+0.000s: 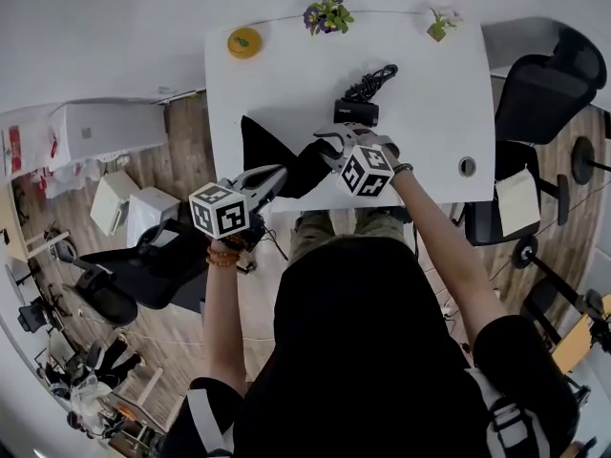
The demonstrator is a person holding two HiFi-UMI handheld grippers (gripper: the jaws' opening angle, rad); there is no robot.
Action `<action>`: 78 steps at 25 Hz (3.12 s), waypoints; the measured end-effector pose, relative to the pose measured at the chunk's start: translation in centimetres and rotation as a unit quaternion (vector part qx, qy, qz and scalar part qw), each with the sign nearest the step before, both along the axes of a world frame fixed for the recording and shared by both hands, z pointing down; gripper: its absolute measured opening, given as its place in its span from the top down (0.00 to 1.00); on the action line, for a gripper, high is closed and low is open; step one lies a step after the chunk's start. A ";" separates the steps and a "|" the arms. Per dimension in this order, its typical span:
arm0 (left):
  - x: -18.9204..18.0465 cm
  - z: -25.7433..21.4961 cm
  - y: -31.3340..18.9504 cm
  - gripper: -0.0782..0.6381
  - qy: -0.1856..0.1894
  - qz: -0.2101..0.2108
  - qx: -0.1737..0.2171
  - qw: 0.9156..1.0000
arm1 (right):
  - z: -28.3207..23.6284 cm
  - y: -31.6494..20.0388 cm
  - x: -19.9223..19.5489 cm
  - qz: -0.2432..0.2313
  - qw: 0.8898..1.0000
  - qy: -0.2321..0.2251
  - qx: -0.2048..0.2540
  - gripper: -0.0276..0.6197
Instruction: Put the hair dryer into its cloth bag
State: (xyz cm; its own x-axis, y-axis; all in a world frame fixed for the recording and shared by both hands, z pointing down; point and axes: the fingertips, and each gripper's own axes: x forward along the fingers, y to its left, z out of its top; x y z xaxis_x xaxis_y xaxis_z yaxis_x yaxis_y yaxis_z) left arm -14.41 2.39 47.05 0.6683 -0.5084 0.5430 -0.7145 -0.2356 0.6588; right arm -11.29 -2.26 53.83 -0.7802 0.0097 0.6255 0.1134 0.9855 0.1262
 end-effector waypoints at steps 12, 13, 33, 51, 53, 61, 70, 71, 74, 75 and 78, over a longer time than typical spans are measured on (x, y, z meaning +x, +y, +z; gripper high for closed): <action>2.6 2.8 -0.8 0.43 -0.199 -0.003 0.028 0.980 | -5.7 -0.5 1.1 0.139 0.982 0.012 -0.124 0.89; 3.4 2.8 -1.3 0.43 -0.205 -0.020 0.036 0.978 | -5.8 -0.2 1.3 0.158 0.977 0.014 -0.143 0.89; 2.3 2.1 -2.3 0.85 -0.063 -0.094 -0.006 0.994 | -6.7 -0.6 5.0 0.150 0.988 -0.023 -0.039 0.80; -2.0 2.8 -2.7 0.84 -0.138 -0.138 -0.027 0.980 | -4.3 10.9 -0.3 -0.096 0.992 -0.052 -0.066 0.83; -2.1 2.1 -3.0 0.84 -0.156 -0.138 -0.015 0.978 | -5.8 11.1 0.5 -0.086 0.989 -0.068 -0.100 0.84; -0.7 0.6 -2.9 0.84 -0.186 -0.095 -0.003 0.978 | -6.0 6.4 4.4 0.020 0.987 -0.106 -0.119 0.82; -1.7 4.8 -2.5 0.84 -0.202 -0.094 -0.044 0.974 | 4.8 -11.9 12.3 -0.033 0.985 0.115 0.124 0.61; -1.7 5.4 -2.5 0.84 -0.204 -0.094 -0.048 0.973 | 5.6 -12.9 12.3 -0.058 0.979 0.137 0.141 0.58; -1.6 6.9 -2.4 0.84 -0.205 -0.099 -0.059 0.972 | 7.7 -14.5 12.0 -0.120 0.965 0.177 0.151 0.56; -1.6 7.4 -2.4 0.84 -0.204 -0.103 -0.062 0.972 | 8.3 -14.8 11.8 -0.132 0.963 0.184 0.145 0.55; -2.0 8.7 -2.6 0.84 -0.212 -0.108 -0.065 0.969 | 9.8 -16.1 11.4 -0.167 0.949 0.214 0.161 0.54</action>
State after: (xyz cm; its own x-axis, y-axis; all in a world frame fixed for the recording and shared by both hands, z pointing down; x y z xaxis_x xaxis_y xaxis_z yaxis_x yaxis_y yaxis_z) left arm -16.39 -0.17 55.72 0.2578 -0.5203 0.8142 -0.9506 0.0142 0.3100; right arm 0.08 -18.41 63.61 -0.4415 -0.0326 0.8967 0.5215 0.8039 0.2860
